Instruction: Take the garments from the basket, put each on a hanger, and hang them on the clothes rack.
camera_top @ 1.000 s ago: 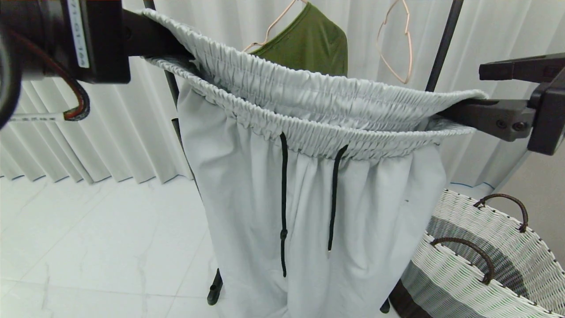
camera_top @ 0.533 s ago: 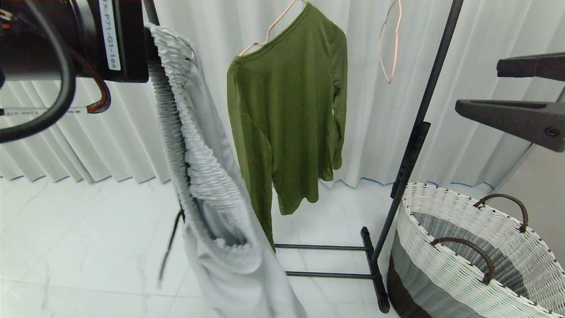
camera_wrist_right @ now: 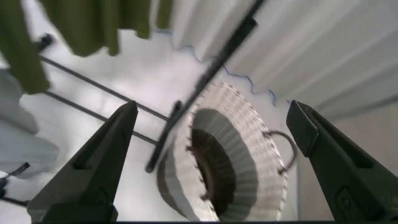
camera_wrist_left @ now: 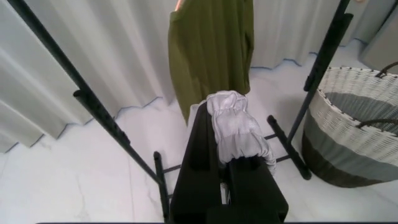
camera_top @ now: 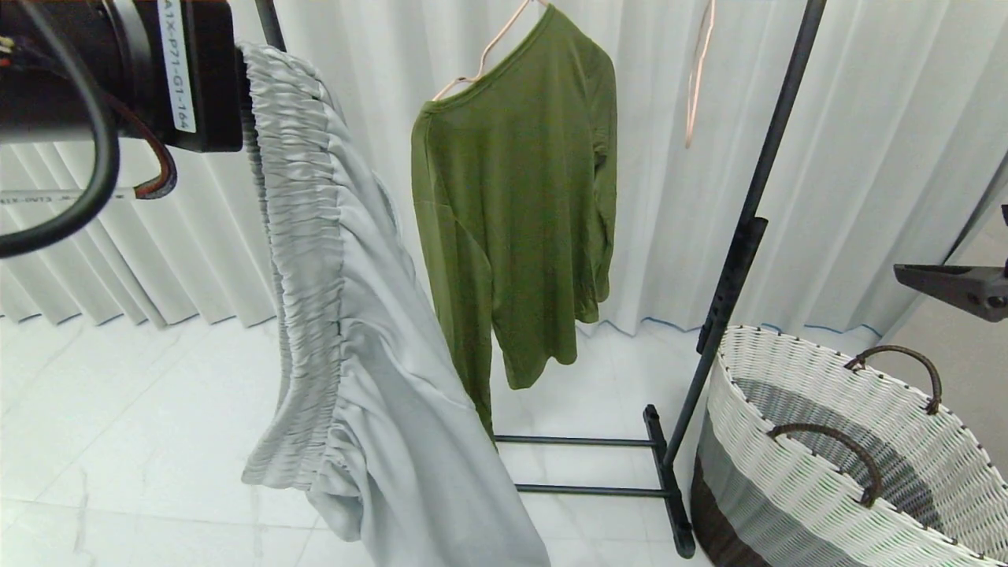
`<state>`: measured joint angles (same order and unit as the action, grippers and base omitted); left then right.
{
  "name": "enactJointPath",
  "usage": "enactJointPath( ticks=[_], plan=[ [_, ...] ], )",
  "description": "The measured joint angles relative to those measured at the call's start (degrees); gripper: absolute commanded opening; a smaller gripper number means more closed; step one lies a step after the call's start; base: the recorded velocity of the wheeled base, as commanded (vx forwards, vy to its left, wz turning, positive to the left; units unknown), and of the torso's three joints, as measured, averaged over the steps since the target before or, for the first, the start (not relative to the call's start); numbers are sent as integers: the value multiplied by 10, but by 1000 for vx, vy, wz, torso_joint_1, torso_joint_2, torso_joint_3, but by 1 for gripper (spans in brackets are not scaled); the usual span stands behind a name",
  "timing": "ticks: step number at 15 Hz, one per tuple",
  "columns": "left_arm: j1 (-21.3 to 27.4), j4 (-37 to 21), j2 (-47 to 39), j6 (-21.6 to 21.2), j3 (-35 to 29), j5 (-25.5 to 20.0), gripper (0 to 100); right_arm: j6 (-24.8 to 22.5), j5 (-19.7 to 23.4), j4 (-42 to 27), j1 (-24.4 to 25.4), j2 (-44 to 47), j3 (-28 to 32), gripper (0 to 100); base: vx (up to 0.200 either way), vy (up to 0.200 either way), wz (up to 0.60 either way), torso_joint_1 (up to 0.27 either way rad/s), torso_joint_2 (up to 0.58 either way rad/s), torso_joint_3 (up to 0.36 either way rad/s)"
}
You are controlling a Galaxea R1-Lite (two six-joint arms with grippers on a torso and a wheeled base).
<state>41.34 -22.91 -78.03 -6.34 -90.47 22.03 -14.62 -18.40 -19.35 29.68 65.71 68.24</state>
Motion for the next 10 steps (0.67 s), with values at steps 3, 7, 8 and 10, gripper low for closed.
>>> enactJointPath(
  ticks=[3,7,8,10],
  plan=[
    [-2,0,1,0,1,-1,0,0,-1,2,-25,-1,-3,100,0,200,0,10,2,5],
    [-2,0,1,0,5,-1,0,0,-2,3,-54,0,-6,100,0,200,0,4,6,5],
    [-2,0,1,0,7,-1,0,-1,-1,3,-59,0,-8,100,0,200,0,7,2,2],
    [-5,1,1,0,15,-1,0,-5,-19,2,-67,0,-12,100,0,0,0,0,0,0]
  ],
)
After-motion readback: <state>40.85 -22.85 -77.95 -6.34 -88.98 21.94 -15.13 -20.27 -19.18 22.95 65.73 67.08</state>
